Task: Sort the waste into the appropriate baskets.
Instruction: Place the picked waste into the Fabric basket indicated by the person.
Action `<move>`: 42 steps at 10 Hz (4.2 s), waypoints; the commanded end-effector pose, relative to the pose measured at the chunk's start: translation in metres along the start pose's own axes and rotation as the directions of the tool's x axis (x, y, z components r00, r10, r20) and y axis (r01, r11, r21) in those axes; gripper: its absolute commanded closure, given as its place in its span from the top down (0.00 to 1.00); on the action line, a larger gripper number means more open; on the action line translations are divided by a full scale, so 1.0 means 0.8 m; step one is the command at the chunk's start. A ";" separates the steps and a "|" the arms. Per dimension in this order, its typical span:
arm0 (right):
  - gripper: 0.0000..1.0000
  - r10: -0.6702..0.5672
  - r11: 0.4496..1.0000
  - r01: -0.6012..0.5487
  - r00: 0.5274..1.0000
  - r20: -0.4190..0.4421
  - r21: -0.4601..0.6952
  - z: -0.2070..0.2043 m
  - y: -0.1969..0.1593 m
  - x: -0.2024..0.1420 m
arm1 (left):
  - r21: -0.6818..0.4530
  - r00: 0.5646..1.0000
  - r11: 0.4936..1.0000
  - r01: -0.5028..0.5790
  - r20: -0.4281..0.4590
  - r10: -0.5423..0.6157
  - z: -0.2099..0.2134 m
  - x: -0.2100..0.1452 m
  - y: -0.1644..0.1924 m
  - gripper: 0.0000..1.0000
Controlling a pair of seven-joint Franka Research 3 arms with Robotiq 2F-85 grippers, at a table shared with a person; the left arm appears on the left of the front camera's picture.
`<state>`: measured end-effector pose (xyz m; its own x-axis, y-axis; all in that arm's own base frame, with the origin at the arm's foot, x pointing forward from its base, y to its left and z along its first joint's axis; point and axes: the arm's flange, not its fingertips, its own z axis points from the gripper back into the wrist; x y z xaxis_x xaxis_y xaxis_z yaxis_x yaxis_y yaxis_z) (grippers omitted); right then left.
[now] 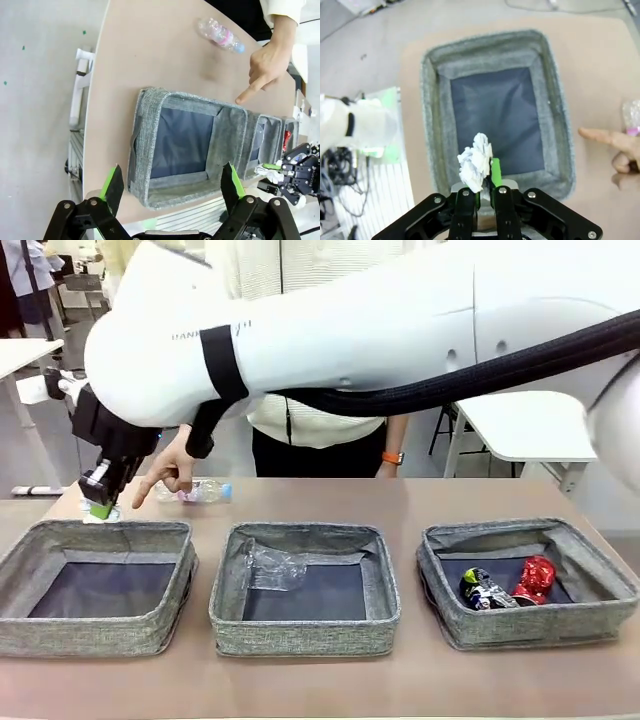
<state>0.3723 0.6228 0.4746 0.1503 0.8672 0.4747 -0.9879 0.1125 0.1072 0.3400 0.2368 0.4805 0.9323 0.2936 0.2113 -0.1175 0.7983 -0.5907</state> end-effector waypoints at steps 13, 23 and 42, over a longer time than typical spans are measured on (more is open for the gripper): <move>1.00 -0.020 0.999 0.018 0.999 0.042 0.040 0.026 -0.007 -0.038 | 0.003 1.000 1.000 0.019 -0.013 -0.019 0.007 -0.004 0.005 1.00; 1.00 -0.390 0.890 0.456 0.779 0.491 -0.016 0.290 0.061 -0.289 | 0.003 1.000 1.000 0.019 -0.013 -0.019 0.007 -0.004 0.005 1.00; 1.00 -0.984 0.129 0.484 0.170 0.051 0.866 0.420 -0.020 -0.773 | -0.175 0.993 0.984 0.036 -0.107 -0.055 -0.065 -0.022 -0.053 1.00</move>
<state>0.3248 -0.0424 0.4753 0.9999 0.0113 -0.0127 0.0118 0.0819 0.9966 0.3465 0.1631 0.4630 0.9699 0.1794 0.1645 -0.0135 0.7144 -0.6996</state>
